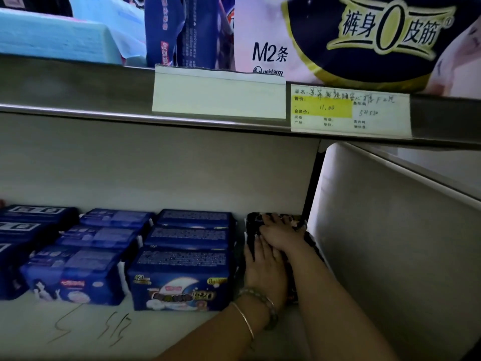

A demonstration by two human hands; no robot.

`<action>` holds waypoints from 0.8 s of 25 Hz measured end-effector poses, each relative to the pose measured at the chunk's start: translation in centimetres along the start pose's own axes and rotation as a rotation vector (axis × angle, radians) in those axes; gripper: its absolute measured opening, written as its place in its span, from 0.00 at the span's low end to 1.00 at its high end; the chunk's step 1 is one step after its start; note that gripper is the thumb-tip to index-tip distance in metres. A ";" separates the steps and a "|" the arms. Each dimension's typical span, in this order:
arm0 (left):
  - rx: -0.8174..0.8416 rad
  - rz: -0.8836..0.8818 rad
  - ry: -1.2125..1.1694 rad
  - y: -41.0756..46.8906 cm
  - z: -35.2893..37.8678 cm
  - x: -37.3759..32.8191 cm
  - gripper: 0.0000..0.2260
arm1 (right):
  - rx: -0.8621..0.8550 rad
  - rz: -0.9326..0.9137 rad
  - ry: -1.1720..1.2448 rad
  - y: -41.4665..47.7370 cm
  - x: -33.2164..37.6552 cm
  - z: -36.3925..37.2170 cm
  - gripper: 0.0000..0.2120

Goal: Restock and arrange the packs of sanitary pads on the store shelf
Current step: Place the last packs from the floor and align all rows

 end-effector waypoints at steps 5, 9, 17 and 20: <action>0.062 0.132 -0.209 -1.7 -1.9 0.6 0.39 | -0.057 0.030 0.251 0.0 -0.6 -0.6 0.24; -0.034 0.131 -0.158 -3.5 -4.2 3.6 0.35 | -0.265 0.014 0.155 -0.9 1.0 -3.1 0.20; 0.051 -0.118 0.029 -6.8 -6.1 16.3 0.56 | -0.111 -0.357 0.005 -2.4 15.1 0.2 0.28; 0.121 -0.129 0.053 -7.4 -5.4 19.0 0.62 | 0.033 -0.385 -0.122 -2.0 17.4 3.2 0.32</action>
Point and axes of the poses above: each hand's wrist, its own y-axis towards the middle knuckle, its own z-axis out of the palm, x = y × z, the point moved 8 cm from there along y, towards the middle knuckle, and after that the axes turned 2 degrees about -y, right-handed, at the moved point
